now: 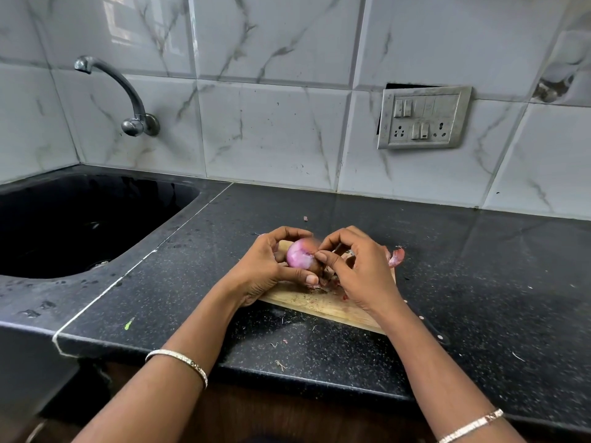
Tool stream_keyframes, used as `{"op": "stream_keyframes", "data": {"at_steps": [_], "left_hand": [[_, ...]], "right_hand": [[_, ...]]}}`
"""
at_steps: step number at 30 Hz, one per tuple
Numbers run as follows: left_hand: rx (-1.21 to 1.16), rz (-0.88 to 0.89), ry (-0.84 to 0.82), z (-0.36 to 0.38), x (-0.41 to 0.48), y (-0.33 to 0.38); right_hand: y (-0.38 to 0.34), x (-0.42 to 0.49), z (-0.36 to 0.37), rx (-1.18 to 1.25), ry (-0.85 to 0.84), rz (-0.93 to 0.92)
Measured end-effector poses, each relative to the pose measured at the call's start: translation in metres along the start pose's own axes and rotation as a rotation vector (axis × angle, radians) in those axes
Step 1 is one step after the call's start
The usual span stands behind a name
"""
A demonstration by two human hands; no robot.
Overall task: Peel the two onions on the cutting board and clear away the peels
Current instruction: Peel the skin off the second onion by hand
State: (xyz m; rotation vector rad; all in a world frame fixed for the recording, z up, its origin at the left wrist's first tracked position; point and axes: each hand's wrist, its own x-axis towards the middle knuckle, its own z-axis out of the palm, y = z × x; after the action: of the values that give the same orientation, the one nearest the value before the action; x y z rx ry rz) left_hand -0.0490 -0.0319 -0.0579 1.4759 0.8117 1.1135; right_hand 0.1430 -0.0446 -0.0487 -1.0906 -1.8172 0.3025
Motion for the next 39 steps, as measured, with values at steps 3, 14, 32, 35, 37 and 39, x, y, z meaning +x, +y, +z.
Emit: {"op": "stream_keyframes", "data": {"at_steps": [3, 14, 32, 35, 37, 39], "left_hand": [[-0.02, -0.001, -0.007, 0.0, 0.001, 0.0], [-0.209, -0.02, 0.062, -0.003, 0.006, -0.005], [-0.277, -0.051, 0.053, -0.006, 0.008, -0.009], [-0.293, -0.061, 0.053, -0.006, 0.008, -0.008], [-0.285, -0.064, 0.064, -0.007, 0.008, -0.008], [-0.27, -0.063, 0.068, -0.007, 0.008, -0.008]], "right_hand": [[0.0, -0.001, 0.001, -0.036, -0.04, -0.031], [-0.005, -0.002, -0.005, -0.009, 0.01, -0.038], [0.005, -0.005, -0.005, -0.562, 0.056, 0.147], [0.005, -0.004, -0.007, -0.546, 0.077, 0.179], [0.005, -0.004, -0.007, -0.434, 0.081, 0.154], [0.002, -0.004, -0.007, -0.232, 0.043, 0.086]]}}
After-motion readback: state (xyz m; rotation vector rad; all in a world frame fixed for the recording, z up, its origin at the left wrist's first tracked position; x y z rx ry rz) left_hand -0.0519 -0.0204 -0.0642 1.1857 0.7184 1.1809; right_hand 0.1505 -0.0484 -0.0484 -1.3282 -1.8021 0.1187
